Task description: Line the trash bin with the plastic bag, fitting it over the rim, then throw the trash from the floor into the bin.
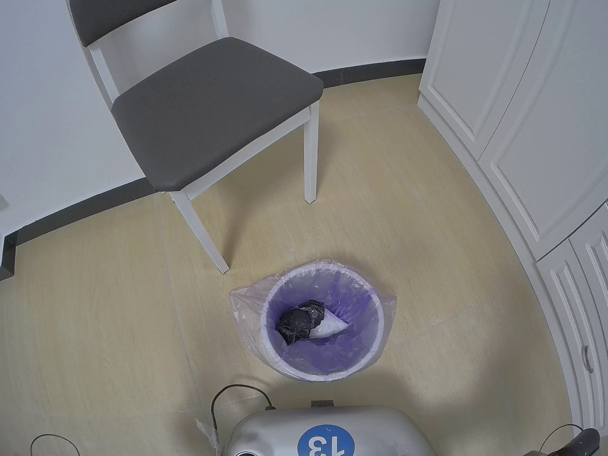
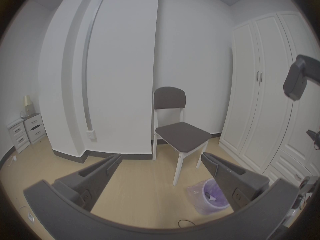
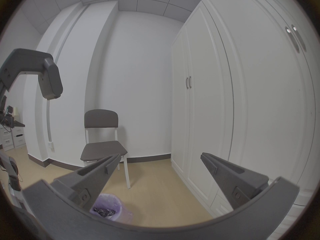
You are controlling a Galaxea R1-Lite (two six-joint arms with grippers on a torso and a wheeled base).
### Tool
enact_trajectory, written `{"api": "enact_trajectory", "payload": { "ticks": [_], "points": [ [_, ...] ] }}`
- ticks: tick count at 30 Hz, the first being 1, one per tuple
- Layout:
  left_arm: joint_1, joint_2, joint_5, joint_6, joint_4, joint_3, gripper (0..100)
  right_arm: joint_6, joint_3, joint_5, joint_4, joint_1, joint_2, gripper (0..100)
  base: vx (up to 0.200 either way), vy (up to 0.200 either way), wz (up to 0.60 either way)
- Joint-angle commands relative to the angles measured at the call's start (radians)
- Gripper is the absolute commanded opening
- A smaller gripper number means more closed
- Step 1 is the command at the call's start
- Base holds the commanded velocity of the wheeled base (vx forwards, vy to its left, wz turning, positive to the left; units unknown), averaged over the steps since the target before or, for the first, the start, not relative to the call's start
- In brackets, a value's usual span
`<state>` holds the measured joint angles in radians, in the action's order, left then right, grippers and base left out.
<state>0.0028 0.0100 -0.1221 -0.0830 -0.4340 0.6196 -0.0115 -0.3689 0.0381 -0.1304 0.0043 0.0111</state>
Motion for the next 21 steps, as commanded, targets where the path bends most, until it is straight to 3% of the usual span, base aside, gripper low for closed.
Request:
{"api": "enact_trajectory", "payload": {
  "ticks": [1,3,4,6,14,21],
  "points": [
    [0.000,-0.010,0.016,0.019,0.227,-0.314,100,-0.001,0.105,-0.004,-0.037,0.000,-0.010,100,0.000,0.000,0.00],
    [0.000,-0.010,0.016,0.017,0.271,-0.357,100,-0.001,0.119,-0.004,-0.046,0.000,-0.010,100,0.000,0.000,0.00],
    [0.000,-0.010,0.019,0.017,0.428,-0.495,100,-0.001,0.173,-0.006,-0.077,0.000,-0.010,100,0.000,0.000,0.00],
    [0.000,-0.010,0.022,0.017,0.551,-0.610,100,-0.002,0.225,-0.006,-0.117,0.000,-0.010,100,0.000,0.000,0.00],
    [0.000,-0.010,0.053,0.017,0.469,-0.617,100,-0.002,0.360,-0.029,-0.224,0.000,-0.010,100,0.000,0.000,0.00],
    [0.000,-0.008,0.095,0.045,0.431,-0.617,100,-0.008,0.369,-0.040,-0.126,0.000,-0.010,100,0.000,0.000,0.00]
  ]
}}
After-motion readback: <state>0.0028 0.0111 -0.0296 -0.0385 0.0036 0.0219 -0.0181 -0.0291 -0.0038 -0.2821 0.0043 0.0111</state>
